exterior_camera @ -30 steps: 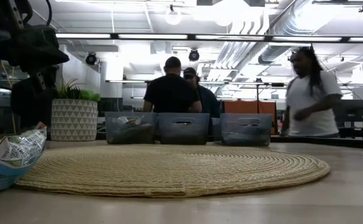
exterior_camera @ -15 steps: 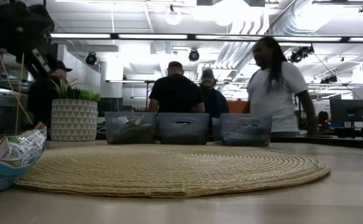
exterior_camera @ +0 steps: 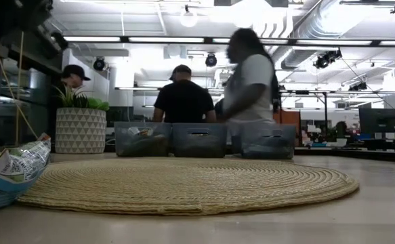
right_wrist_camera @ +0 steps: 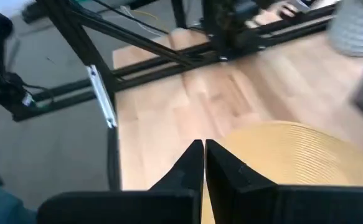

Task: Pick and place Granola Bars by type
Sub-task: Put the red granola bar into the middle black bin

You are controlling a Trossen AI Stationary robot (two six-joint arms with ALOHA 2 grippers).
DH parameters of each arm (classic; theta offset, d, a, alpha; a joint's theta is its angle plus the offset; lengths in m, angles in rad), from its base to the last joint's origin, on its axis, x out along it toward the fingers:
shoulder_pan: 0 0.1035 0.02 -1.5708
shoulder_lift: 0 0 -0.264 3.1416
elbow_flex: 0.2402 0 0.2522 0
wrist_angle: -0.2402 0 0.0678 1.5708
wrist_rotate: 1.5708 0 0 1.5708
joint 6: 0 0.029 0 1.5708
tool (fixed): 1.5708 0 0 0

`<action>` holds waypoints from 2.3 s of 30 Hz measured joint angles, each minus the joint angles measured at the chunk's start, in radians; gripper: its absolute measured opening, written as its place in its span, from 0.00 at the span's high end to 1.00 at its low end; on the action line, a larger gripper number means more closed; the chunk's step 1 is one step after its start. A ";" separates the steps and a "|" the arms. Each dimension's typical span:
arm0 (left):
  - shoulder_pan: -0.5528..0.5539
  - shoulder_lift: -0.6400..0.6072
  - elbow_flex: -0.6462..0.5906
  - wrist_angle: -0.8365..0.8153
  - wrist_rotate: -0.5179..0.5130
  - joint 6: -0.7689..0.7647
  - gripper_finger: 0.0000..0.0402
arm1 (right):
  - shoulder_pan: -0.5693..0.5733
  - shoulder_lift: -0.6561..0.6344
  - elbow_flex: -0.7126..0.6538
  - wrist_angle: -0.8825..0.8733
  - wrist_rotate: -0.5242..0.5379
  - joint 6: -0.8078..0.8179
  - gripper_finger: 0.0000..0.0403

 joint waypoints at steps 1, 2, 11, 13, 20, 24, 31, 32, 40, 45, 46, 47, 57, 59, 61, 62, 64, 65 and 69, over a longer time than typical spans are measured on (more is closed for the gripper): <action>0.000 0.006 0.019 -0.005 -0.010 0.014 0.98 | 0.005 -0.026 0.000 -0.048 0.016 0.000 1.00; 0.000 0.021 0.044 -0.013 -0.026 0.037 0.98 | 0.013 -0.051 0.001 -0.102 0.038 0.009 1.00; -0.008 0.308 0.421 -0.266 -0.077 0.263 0.98 | 0.121 -0.270 -0.004 -0.543 0.320 0.178 1.00; -0.034 0.386 0.534 -0.385 -0.101 0.352 0.98 | 0.149 -0.301 -0.004 -0.585 0.352 0.185 1.00; -0.224 0.566 0.829 -0.578 -0.306 0.486 0.98 | 0.265 -0.394 -0.019 -0.772 0.470 0.332 1.00; -0.399 0.632 0.853 -0.583 -0.458 0.397 0.98 | 0.361 -0.550 -0.253 -0.687 0.557 0.415 1.00; -0.753 0.853 0.841 -0.580 -0.895 0.020 0.98 | 0.404 -0.855 -0.843 -0.133 0.566 0.394 1.00; -0.797 0.889 0.841 -0.565 -0.969 -0.046 0.98 | 0.396 -0.884 -0.916 -0.038 0.559 0.358 1.00; -1.038 1.207 0.882 -0.509 -1.359 -0.588 0.98 | 0.330 -1.025 -1.358 0.537 0.478 0.232 1.00; -1.054 1.405 0.992 -0.654 -1.313 -0.876 1.00 | 0.288 -1.045 -1.503 0.724 0.433 0.226 1.00; -1.053 1.443 1.022 -0.702 -1.275 -0.922 1.00 | 0.281 -1.044 -1.522 0.749 0.424 0.225 1.00; -1.053 1.478 1.052 -0.750 -1.242 -0.960 1.00 | 0.275 -1.044 -1.537 0.771 0.415 0.222 1.00; -1.002 1.650 1.224 -0.884 -1.046 -1.149 1.00 | 0.248 -1.045 -1.566 0.829 0.413 0.179 1.00; -0.974 1.650 1.225 -0.860 -0.969 -1.155 1.00 | 0.249 -1.045 -1.566 0.837 0.416 0.181 1.00; -0.954 1.650 1.225 -0.860 -0.939 -1.121 1.00 | 0.249 -1.045 -1.566 0.858 0.422 0.181 1.00; -0.948 1.650 1.225 -0.854 -0.939 -1.117 1.00 | 0.249 -1.045 -1.566 0.870 0.427 0.181 1.00; -0.945 1.650 1.225 -0.832 -0.942 -1.113 1.00 | 0.249 -1.045 -1.566 0.894 0.439 0.173 1.00; -0.946 1.650 1.225 -0.834 -0.944 -1.113 1.00 | 0.249 -1.045 -1.566 0.898 0.439 0.164 1.00; -0.948 1.650 1.225 -0.849 -0.918 -1.168 1.00 | 0.248 -1.045 -1.566 0.893 0.439 0.150 1.00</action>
